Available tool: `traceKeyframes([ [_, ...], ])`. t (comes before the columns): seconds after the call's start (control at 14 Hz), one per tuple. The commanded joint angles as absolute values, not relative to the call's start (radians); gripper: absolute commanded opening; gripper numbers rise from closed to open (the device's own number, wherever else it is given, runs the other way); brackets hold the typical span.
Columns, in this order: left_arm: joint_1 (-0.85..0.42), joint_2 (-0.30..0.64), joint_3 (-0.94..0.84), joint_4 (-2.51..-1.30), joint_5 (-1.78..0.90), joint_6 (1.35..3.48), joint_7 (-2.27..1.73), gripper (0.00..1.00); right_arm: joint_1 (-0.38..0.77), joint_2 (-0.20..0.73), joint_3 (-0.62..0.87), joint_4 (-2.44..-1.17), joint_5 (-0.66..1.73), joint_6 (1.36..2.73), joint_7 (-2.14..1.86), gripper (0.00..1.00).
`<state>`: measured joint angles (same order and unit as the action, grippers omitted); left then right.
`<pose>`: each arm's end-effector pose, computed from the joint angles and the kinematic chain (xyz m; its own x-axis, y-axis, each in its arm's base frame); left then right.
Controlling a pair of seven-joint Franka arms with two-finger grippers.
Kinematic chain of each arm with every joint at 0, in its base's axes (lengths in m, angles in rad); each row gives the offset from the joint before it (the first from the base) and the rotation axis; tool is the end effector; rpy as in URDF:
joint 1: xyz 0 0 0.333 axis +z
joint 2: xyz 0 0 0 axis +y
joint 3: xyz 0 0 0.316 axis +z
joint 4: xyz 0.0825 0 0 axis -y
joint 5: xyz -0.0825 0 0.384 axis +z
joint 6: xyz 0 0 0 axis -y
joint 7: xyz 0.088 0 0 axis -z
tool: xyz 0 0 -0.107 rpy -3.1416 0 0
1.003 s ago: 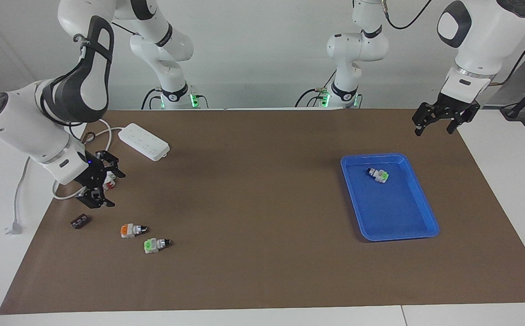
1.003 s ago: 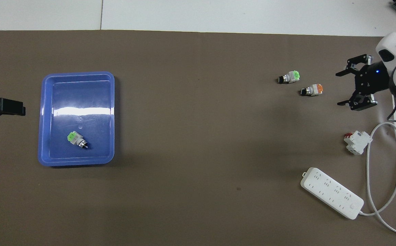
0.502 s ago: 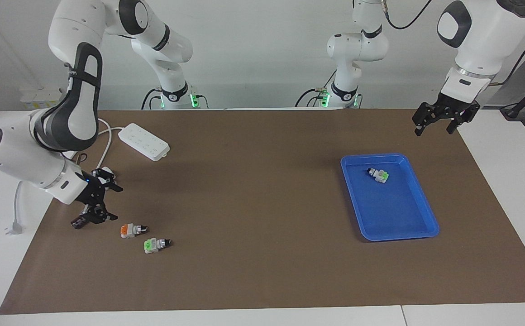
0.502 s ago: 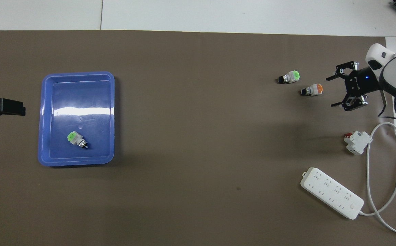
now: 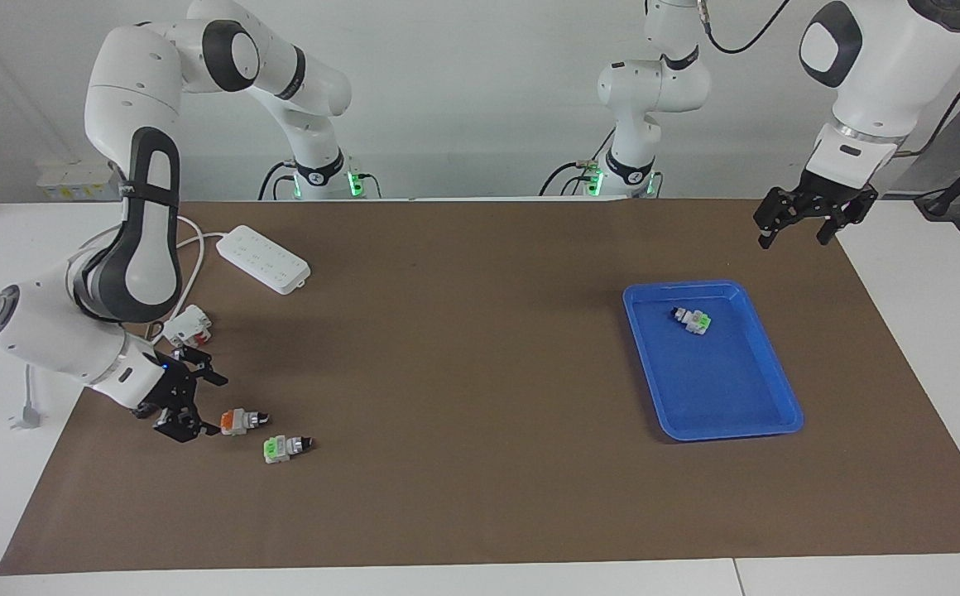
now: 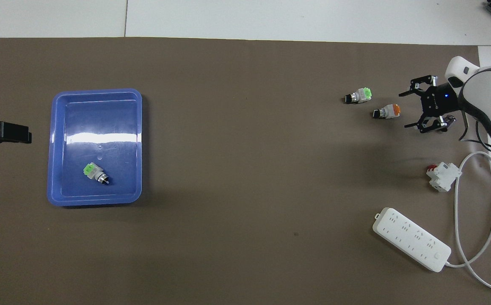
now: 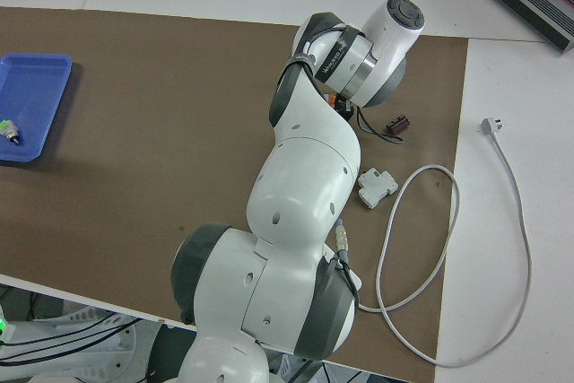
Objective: Turn and place switch with both arms
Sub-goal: 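Move the open right gripper over the orange-topped switch, then close the right gripper on the orange-topped switch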
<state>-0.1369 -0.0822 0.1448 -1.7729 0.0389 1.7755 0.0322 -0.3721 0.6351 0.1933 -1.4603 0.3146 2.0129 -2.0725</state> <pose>0.5443 0.0105 0.5911 0.9961 -0.0317 0.0829 -0.0294 -0.9991 -0.0294 0.6961 -0.1316 0.3147 -0.1489 0.9127 0.3806 0.9883 0.1247 0.0876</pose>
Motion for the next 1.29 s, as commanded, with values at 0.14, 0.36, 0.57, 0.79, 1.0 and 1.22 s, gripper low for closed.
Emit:
traceKeyframes([
  [0.14,-0.137,-0.110,0.143,-1.801,0.061,1.778,0.020,1.00,-0.387,0.686,0.224,-1.445,0.334,2.071,-2.140,1.00],
  [0.36,-0.137,-0.110,0.143,-1.801,0.061,1.778,0.020,1.00,-0.382,0.684,0.225,-1.465,0.337,2.104,-2.166,1.00],
  [0.57,-0.137,-0.110,0.143,-1.801,0.061,1.778,0.020,1.00,-0.376,0.683,0.225,-1.494,0.347,2.118,-2.171,1.00],
  [0.79,-0.137,-0.110,0.143,-1.801,0.061,1.778,0.020,1.00,-0.376,0.677,0.225,-1.519,0.348,2.129,-2.169,1.00],
  [1.0,-0.137,-0.110,0.143,-1.801,0.061,1.778,0.020,1.00,-0.377,0.666,0.225,-1.545,0.350,2.138,-2.163,1.00],
  [1.22,-0.137,-0.110,0.143,-1.801,0.061,1.778,0.020,1.00,-0.377,0.664,0.224,-1.546,0.350,2.140,-2.148,0.86],
])
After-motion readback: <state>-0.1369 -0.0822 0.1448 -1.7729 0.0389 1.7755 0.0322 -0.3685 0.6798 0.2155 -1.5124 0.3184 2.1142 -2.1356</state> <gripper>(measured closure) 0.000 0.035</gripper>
